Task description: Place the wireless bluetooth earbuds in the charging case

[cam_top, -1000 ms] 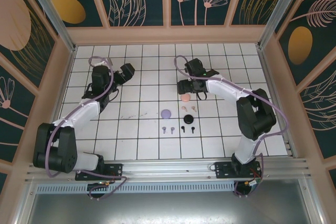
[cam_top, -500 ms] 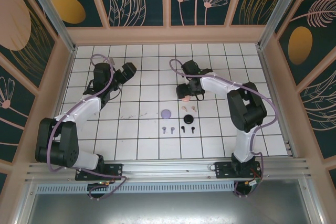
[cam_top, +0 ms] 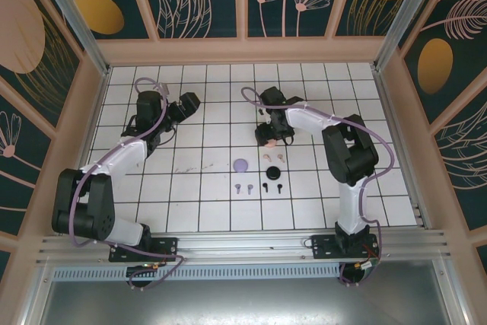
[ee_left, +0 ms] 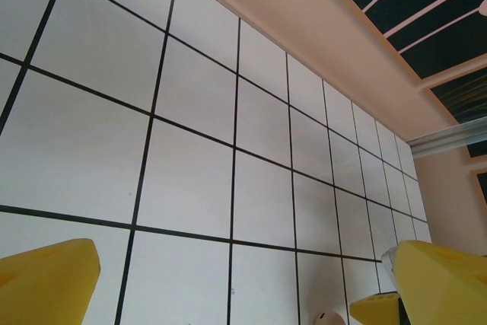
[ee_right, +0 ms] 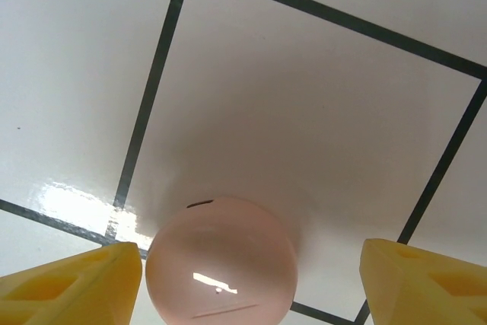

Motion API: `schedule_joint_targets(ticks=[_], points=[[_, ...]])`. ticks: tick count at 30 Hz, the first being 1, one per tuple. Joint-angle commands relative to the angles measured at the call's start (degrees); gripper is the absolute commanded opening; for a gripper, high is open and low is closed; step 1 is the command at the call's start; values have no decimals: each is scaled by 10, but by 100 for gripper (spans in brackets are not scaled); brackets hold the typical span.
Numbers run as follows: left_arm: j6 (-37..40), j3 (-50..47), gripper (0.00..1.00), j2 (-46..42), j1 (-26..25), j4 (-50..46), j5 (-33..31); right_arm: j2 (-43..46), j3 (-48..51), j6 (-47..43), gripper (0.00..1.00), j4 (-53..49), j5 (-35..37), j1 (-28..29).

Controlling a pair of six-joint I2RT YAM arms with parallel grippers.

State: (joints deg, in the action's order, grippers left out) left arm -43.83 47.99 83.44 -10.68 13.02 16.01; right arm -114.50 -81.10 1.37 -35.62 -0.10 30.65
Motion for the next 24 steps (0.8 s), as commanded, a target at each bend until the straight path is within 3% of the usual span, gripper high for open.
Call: schedule_joint_targets(ticks=[1,24], points=[[14,17,99,8,-3,2,14,-16,-17,-11,76,-31,-7,4],[21,19,98,13,-2,8,24,-49,-33,-8,69,-42,1,24]])
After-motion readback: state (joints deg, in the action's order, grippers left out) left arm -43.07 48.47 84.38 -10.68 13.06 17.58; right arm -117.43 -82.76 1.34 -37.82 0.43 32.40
